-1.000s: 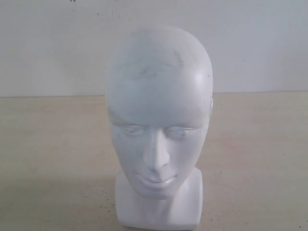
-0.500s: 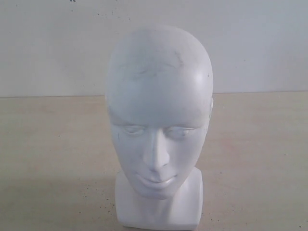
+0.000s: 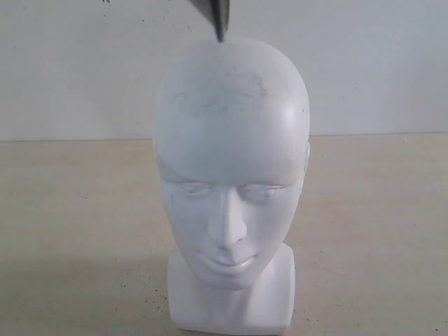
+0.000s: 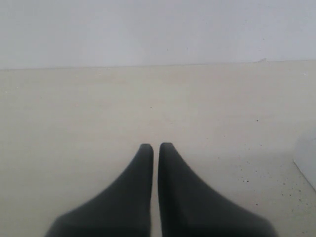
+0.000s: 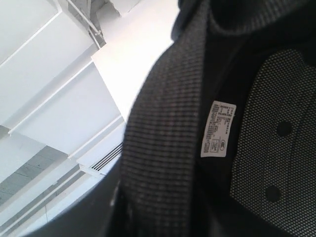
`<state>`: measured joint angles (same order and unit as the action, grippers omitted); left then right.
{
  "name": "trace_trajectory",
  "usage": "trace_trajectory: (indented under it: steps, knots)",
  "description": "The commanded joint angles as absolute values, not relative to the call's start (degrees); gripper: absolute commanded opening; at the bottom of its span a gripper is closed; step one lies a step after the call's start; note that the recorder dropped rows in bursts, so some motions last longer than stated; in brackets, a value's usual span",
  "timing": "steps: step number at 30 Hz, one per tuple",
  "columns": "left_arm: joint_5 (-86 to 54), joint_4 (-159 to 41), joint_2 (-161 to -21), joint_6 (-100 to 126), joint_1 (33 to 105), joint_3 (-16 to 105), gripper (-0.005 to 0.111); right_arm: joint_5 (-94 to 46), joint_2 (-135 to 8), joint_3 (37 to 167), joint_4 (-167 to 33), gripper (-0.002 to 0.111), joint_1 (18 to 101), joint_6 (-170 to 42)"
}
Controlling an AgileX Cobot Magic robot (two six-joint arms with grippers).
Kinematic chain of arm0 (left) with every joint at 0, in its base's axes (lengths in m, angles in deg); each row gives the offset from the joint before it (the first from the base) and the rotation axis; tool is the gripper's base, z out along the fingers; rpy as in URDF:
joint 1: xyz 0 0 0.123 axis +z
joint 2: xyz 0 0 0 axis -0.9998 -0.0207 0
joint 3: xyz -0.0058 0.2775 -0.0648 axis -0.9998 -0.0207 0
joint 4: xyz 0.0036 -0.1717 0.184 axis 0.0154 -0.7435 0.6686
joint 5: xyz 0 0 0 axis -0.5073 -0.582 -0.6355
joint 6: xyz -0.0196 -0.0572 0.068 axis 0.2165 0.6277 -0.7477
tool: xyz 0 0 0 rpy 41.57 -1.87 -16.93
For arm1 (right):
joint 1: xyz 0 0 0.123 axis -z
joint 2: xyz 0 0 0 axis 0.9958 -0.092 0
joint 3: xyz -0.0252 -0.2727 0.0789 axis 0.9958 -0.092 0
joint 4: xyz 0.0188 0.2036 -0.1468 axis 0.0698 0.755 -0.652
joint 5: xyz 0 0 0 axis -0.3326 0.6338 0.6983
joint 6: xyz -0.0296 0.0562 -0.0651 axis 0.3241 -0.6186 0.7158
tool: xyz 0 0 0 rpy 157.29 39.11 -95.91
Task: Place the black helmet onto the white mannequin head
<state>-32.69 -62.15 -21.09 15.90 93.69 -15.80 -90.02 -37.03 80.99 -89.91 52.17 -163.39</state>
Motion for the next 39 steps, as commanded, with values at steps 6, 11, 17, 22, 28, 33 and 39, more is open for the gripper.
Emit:
trace_trajectory:
  steps: [6, 11, 17, 22, 28, 33, 39]
  knots:
    - [-32.8, -62.7, -20.9, 16.4, 93.9, -16.0, 0.004, -94.3, -41.9, 83.8, -89.3, 0.0, 52.2, -161.2]
    - [-32.8, -62.7, -20.9, 16.4, 93.9, -16.0, 0.004, -94.3, -48.2, 88.9, -95.0, 0.0, 52.2, -161.9]
    - [-32.8, -62.7, -20.9, 16.4, 93.9, -16.0, 0.004, -94.3, -51.4, 93.4, -94.6, 0.0, 52.2, -158.4]
    - [-31.2, -62.7, -20.9, 16.4, 93.9, -16.0, 0.004, -94.3, -54.3, 96.4, -96.2, 0.0, 52.2, -160.5]
    - [-16.3, -62.7, -20.9, 16.4, 93.9, -16.0, 0.004, -94.3, -58.9, 97.0, -96.0, 0.0, 52.0, -160.4]
    - [-3.7, -62.8, -20.9, 20.0, 93.9, -16.0, 0.004, -94.3, -61.0, 96.9, -96.0, 0.0, 52.0, -161.2]
    - [2.8, -62.8, -20.9, 28.3, 93.9, -16.0, 0.004, -94.3, -61.4, 96.8, -96.5, 0.0, 52.0, -160.0]
